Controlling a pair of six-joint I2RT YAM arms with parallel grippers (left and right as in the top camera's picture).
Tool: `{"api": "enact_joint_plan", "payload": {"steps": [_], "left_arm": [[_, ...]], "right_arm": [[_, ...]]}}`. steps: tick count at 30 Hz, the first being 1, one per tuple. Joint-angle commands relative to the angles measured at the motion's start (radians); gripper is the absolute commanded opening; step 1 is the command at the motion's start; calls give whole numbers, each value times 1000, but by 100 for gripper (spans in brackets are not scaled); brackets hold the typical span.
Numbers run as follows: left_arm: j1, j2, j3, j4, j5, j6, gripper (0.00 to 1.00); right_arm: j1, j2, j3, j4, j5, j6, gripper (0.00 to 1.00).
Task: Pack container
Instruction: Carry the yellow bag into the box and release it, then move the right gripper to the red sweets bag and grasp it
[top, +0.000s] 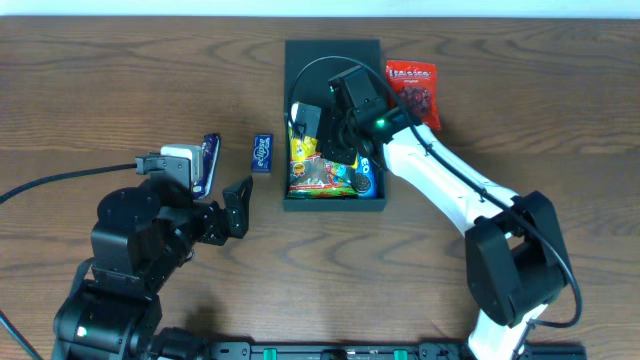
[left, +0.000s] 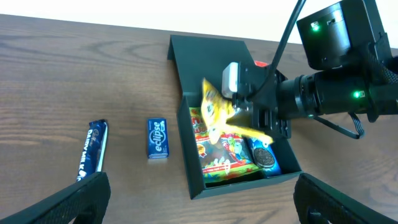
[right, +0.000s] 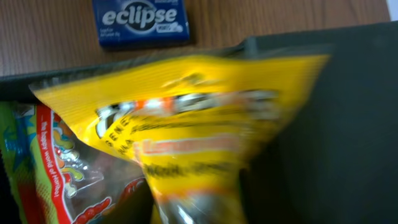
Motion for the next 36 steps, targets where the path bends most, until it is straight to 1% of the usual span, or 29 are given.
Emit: {"api": "enact_joint_plan", "payload": {"steps": [1, 10, 12, 14, 16, 18, 23, 27, 30, 33, 36], "left_arm": [[2, -3, 13, -2, -3, 22, 96], [2, -3, 13, -3, -3, 22, 95], [2, -3, 13, -3, -3, 22, 95], [2, -3, 13, -3, -4, 22, 95], [2, -2, 13, -3, -7, 23, 95], [2, -2, 13, -3, -7, 26, 95], [2, -2, 13, -3, -7, 26, 95], [2, -2, 13, -3, -7, 26, 95], [2, -2, 13, -3, -7, 26, 95], [2, -2, 13, -3, -7, 26, 95], [2, -2, 13, -3, -7, 26, 95]], "right_arm": [[-11, 17, 2, 11, -43, 44, 99], [-29, 9, 41, 41, -33, 353, 99], [-50, -2, 64, 44, -33, 446, 99], [-92, -13, 105, 53, -36, 590, 99], [-133, -17, 136, 55, -51, 657, 99], [-184, -18, 163, 58, -71, 694, 99], [-300, -17, 166, 75, -77, 695, 99], [-344, -10, 165, 72, -71, 696, 99], [-365, 3, 164, 71, -2, 727, 99], [-372, 41, 164, 75, 167, 870, 99], [-370, 87, 164, 78, 175, 887, 99]]}}
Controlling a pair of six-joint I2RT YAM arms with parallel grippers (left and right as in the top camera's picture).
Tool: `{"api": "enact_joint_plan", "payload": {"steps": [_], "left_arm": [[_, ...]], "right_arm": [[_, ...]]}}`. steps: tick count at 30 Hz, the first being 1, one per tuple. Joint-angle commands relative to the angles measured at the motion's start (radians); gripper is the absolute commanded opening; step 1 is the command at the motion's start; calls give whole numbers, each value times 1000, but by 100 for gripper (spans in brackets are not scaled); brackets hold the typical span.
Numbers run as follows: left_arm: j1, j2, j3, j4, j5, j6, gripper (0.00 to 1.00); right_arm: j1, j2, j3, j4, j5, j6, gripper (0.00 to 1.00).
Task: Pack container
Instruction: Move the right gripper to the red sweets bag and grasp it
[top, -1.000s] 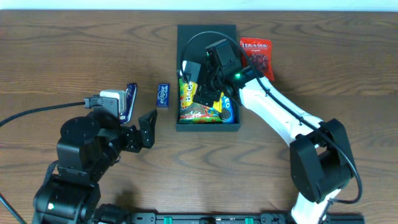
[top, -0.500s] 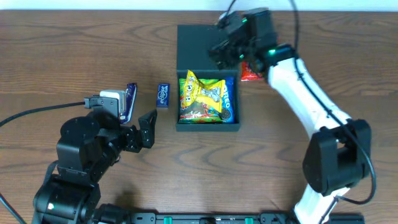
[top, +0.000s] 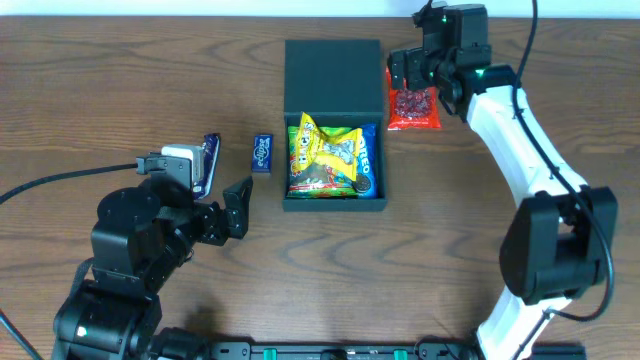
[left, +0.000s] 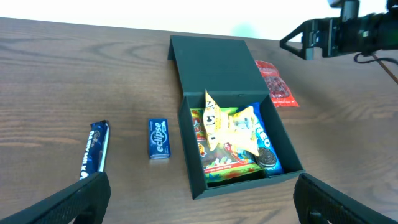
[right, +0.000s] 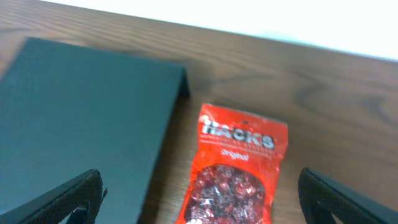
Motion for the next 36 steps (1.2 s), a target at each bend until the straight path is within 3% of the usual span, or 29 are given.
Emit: {"api": "enact_joint_plan", "payload": {"steps": [1, 11, 17, 21, 29, 36], "left_arm": [[2, -2, 13, -3, -6, 10, 95], [2, -2, 13, -3, -6, 10, 95], [2, -2, 13, -3, -7, 11, 95], [2, -2, 13, -4, -48, 10, 95], [2, -2, 13, -3, -52, 10, 96], [2, -2, 13, -3, -52, 10, 95]], "right_arm": [[-2, 74, 11, -2, 61, 69, 99], [-5, 233, 11, 20, 98, 135, 98], [-4, 303, 11, 22, 150, 169, 85], [-4, 322, 11, 15, 150, 212, 67], [-3, 307, 12, 7, 149, 222, 50], [-3, 190, 13, 5, 150, 221, 36]]}}
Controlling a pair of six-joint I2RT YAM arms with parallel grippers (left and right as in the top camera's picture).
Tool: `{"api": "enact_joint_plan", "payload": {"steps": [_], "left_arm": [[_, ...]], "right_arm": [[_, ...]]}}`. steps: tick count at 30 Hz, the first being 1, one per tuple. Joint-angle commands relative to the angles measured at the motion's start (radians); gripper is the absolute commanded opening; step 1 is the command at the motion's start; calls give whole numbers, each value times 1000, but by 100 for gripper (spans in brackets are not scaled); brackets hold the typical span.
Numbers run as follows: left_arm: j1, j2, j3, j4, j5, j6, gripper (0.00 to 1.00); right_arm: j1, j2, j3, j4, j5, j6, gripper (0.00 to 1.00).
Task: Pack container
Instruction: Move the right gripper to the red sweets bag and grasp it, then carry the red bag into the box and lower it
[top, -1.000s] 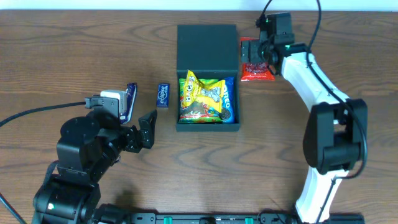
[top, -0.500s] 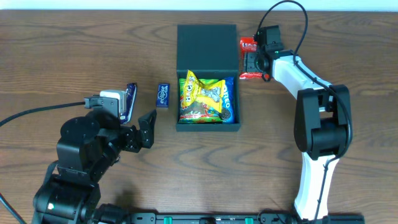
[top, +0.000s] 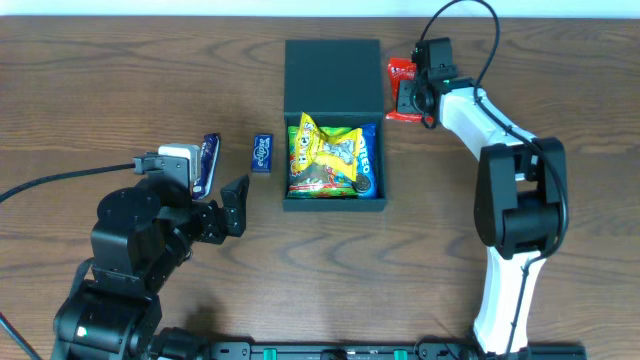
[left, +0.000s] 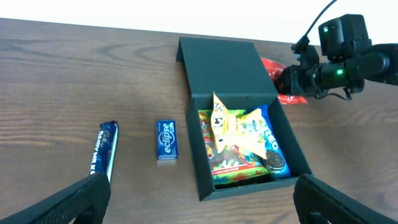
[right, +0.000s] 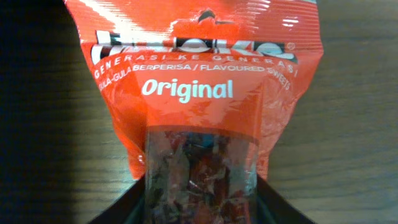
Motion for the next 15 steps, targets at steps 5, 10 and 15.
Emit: {"api": "enact_joint_plan", "payload": {"steps": [5, 10, 15], "left_arm": [[2, -2, 13, -3, -18, 10, 95], [2, -2, 13, -3, -18, 10, 95], [2, -2, 13, -3, -17, 10, 95]], "right_arm": [[-3, -175, 0, -9, 6, 6, 33], [5, -312, 0, -49, -26, 6, 31], [41, -437, 0, -118, -222, -84, 31]]}}
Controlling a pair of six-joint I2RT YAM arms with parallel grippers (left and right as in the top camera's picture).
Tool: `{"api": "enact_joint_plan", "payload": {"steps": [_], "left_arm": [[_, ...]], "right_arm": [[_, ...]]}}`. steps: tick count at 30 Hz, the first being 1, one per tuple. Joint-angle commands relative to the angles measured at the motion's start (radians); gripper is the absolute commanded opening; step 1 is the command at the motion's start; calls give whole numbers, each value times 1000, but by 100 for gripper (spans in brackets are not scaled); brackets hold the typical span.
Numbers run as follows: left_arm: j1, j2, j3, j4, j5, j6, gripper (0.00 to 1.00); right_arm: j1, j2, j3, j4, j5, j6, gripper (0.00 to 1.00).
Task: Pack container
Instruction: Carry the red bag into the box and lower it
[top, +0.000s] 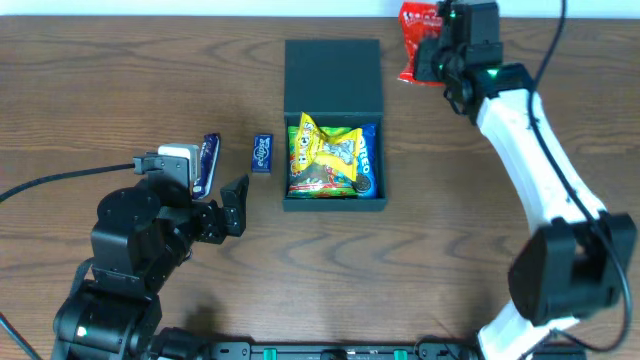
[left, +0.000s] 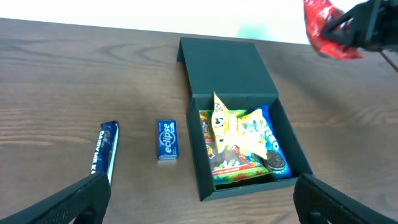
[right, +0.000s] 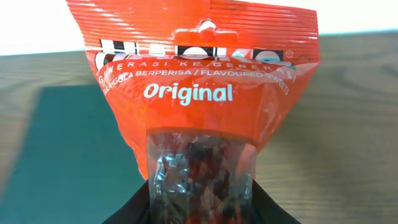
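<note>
The dark green box (top: 334, 205) stands mid-table with its lid (top: 334, 75) laid open behind it. Inside lie a yellow snack bag (top: 328, 146), a colourful gummy pack (top: 320, 184) and an Oreo pack (top: 365, 165). My right gripper (top: 432, 47) is shut on the red Hacks candy bag (right: 205, 106), held up in the air to the right of the lid and far from the table. In the left wrist view the red Hacks candy bag (left: 326, 31) shows at the top right. My left gripper (top: 236, 205) stands open at the left, nothing between its fingers (left: 56, 202).
A blue Eclipse gum pack (top: 262, 153) lies just left of the box. A dark blue chocolate bar (top: 207, 163) lies further left, beside the left arm. The table's far edge runs just behind the lid.
The right gripper, then down on the table gripping the red candy bag beside the lid, now holds the bag lifted off the table. The left arm has not moved.
The right gripper first held the yellow snack bag over the box. Then the bag lay in the box and the gripper hung open above the red candy bag. It then shut on that bag on the table, and now holds it aloft.
</note>
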Motion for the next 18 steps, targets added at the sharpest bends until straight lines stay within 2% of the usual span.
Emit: {"api": "enact_joint_plan", "payload": {"steps": [1, 7, 10, 18], "left_arm": [[2, -2, 13, -2, -14, 10, 95], [2, -2, 13, -2, -15, 10, 95], [2, -2, 13, -2, -15, 10, 95], [2, -2, 13, 24, -15, 10, 95]], "right_arm": [[40, -55, 2, -40, -158, -101, 31], [128, -68, 1, -222, -304, -320, 29], [187, -68, 1, -291, -312, -404, 26], [343, -49, -3, -382, -310, -664, 26]]}}
